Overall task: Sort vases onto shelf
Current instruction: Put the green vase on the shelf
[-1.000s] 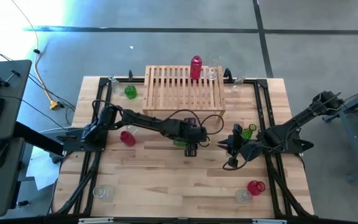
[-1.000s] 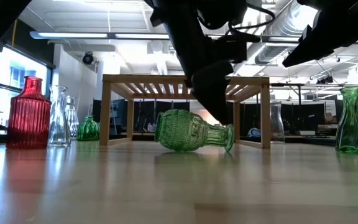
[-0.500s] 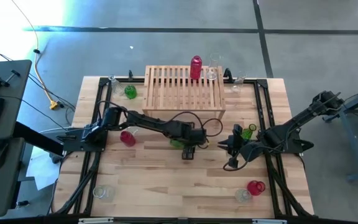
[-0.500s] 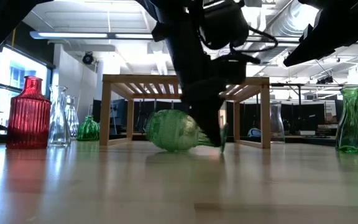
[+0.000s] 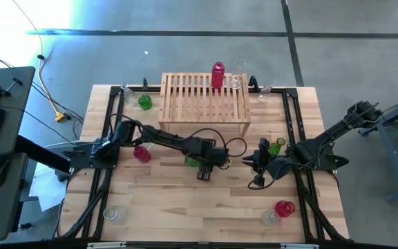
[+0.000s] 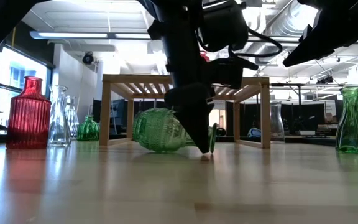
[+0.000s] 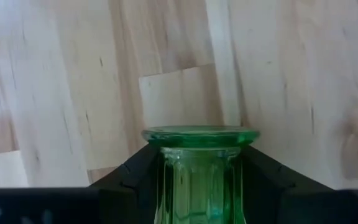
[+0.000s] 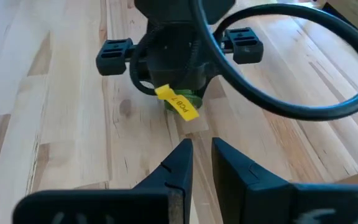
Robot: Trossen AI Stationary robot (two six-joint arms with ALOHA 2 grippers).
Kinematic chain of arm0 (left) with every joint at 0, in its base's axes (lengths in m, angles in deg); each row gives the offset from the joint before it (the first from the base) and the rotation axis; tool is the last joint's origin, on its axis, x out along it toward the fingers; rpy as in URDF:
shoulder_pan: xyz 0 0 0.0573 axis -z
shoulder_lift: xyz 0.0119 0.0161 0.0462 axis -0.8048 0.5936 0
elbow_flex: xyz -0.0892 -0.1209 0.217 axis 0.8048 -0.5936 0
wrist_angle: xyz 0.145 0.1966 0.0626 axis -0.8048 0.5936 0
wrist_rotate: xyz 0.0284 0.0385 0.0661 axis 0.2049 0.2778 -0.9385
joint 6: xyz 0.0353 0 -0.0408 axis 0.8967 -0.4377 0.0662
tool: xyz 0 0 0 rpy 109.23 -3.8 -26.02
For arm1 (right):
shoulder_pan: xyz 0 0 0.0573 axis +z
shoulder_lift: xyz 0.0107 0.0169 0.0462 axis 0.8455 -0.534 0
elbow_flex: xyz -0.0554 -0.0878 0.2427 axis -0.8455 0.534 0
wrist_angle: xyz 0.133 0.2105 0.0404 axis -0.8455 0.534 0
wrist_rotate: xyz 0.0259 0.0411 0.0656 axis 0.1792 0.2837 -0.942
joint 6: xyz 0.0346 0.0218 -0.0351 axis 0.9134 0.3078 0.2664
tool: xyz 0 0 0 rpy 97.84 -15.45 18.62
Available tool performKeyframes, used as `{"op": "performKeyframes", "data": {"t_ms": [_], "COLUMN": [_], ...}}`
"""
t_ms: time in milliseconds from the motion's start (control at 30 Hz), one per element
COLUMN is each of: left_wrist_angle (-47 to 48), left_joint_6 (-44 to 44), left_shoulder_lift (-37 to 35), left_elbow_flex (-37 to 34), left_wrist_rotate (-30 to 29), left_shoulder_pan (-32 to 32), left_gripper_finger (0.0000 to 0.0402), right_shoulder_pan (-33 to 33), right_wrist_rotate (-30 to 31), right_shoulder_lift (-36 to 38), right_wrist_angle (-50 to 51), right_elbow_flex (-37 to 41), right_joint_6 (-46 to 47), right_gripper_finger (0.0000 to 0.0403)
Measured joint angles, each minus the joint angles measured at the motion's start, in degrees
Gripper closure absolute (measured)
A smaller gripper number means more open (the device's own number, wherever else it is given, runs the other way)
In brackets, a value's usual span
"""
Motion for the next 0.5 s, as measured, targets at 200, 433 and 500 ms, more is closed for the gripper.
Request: {"op": "performKeyframes", "data": {"t_ms": [200,433,500], "left_wrist_angle": [-0.8,-3.6,-6.2], "left_joint_6": [-0.1,-5.6,-7.3], "left_shoulder_lift": [-2.6,-11.2,-14.7], "left_elbow_flex": [0.0,0.0,-0.8], "left_wrist_rotate": [0.1,-1.3,-3.8], "left_shoulder_pan": [1.0,3.6,5.0], "left_gripper_finger": [0.025,0.025,0.025], "right_shoulder_pan": [0.0,0.0,0.0], "right_wrist_rotate": [0.0,0.0,0.0], "right_shoulder_lift": [0.0,0.0,0.0], "right_wrist_angle": [0.0,-0.3,-0.9], "right_elbow_flex": [0.0,0.0,0.0], "right_joint_6": [-0.1,-1.9,-2.7], "right_gripper_finger": [0.0361,0.0361,0.0361]}}
